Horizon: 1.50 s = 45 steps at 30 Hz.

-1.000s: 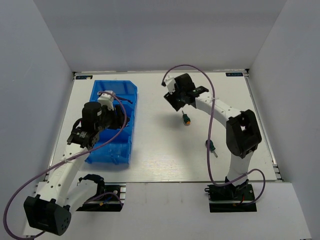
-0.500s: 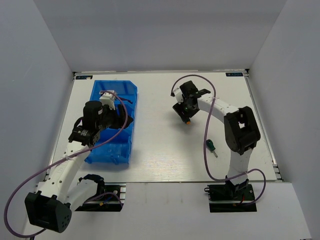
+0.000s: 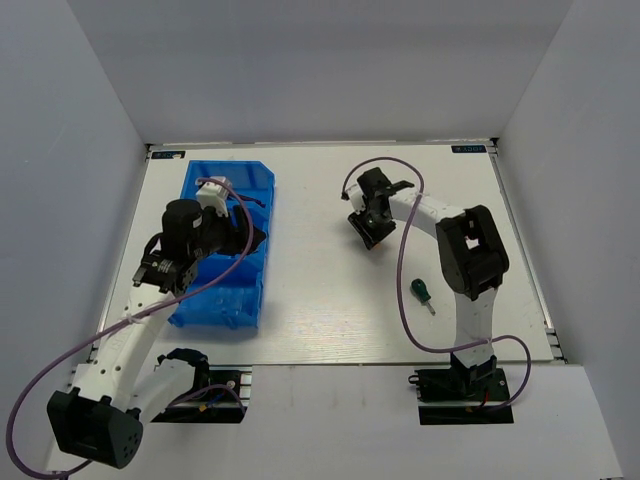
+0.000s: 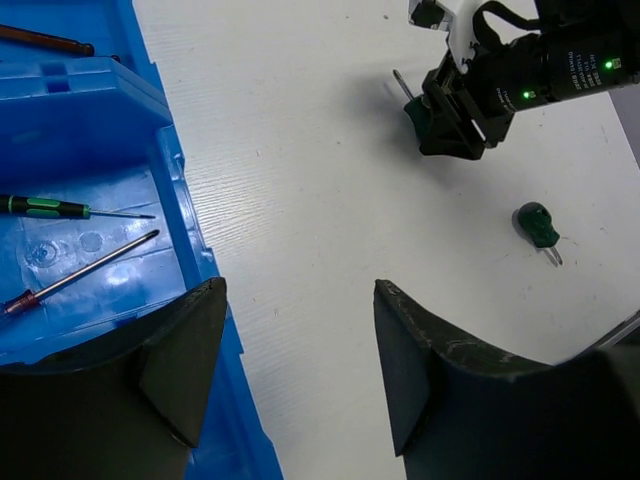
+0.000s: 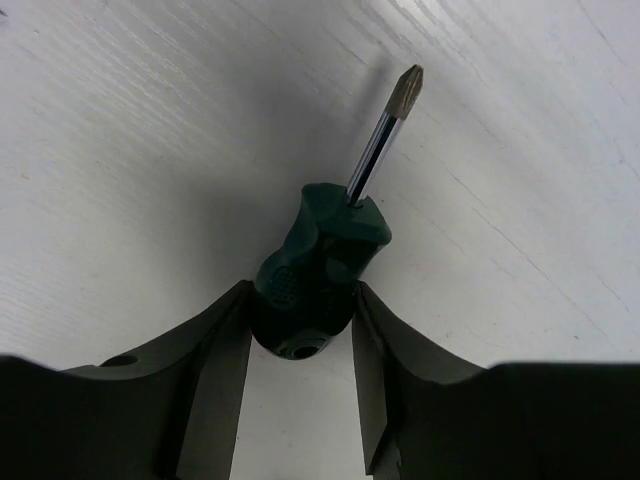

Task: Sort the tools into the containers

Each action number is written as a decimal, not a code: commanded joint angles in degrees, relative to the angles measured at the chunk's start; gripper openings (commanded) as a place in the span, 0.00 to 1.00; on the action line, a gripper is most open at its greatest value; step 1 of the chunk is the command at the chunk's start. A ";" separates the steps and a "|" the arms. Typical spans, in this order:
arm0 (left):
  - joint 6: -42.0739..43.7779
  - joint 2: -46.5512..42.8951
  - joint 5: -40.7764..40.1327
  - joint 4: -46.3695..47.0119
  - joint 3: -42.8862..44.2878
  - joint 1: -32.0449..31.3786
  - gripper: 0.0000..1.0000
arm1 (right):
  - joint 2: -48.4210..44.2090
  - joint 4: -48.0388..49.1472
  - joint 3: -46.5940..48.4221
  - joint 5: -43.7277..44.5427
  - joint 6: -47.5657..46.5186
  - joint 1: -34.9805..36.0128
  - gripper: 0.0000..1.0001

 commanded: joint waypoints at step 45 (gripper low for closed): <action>2.61 -16.54 1.74 4.41 4.18 -0.29 0.72 | 1.35 11.12 21.47 -42.07 -4.06 27.08 0.68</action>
